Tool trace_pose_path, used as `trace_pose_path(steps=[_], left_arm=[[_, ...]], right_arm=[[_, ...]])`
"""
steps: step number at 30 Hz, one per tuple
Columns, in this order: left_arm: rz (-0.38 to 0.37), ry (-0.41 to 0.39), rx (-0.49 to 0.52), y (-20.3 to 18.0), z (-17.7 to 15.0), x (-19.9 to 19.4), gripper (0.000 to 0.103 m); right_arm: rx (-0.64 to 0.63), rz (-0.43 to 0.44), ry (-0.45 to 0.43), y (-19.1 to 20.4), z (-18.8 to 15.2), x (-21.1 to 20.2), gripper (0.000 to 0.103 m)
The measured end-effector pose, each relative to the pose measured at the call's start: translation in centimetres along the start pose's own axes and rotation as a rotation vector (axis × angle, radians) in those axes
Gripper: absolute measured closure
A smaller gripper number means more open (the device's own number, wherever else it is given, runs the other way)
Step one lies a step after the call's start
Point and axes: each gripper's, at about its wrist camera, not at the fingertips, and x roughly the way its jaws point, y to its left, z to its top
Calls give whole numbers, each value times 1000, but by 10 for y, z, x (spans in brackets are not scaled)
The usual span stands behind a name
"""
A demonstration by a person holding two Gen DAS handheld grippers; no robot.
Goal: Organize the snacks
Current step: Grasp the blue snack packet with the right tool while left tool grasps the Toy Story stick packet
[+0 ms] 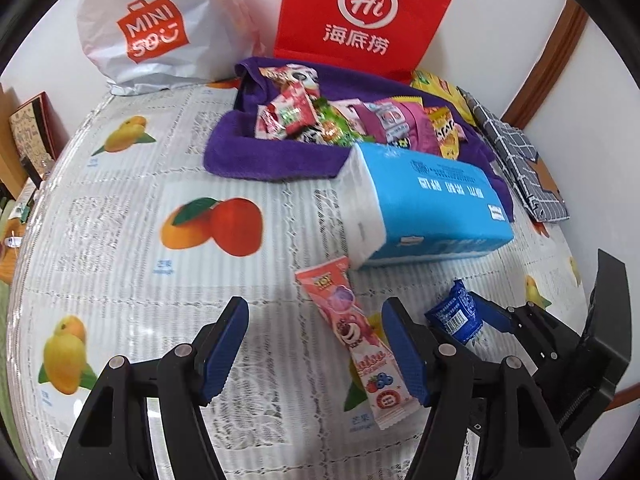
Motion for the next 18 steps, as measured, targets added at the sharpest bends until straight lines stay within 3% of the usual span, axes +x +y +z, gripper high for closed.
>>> trace_pose_path(steps=[6, 13, 16, 18], left_arm=[[2, 32, 5, -8, -1, 17, 42], [-6, 74, 31, -18, -3, 36, 63], [25, 60, 75, -24, -6, 39, 75], [40, 46, 99, -24, -8, 37, 76]], right_arm=[[12, 6, -4, -1, -1, -1, 54], [69, 3, 15, -14, -2, -6, 56], [80, -59, 6, -24, -6, -11, 56], [76, -119, -5, -31, -9, -16, 56]])
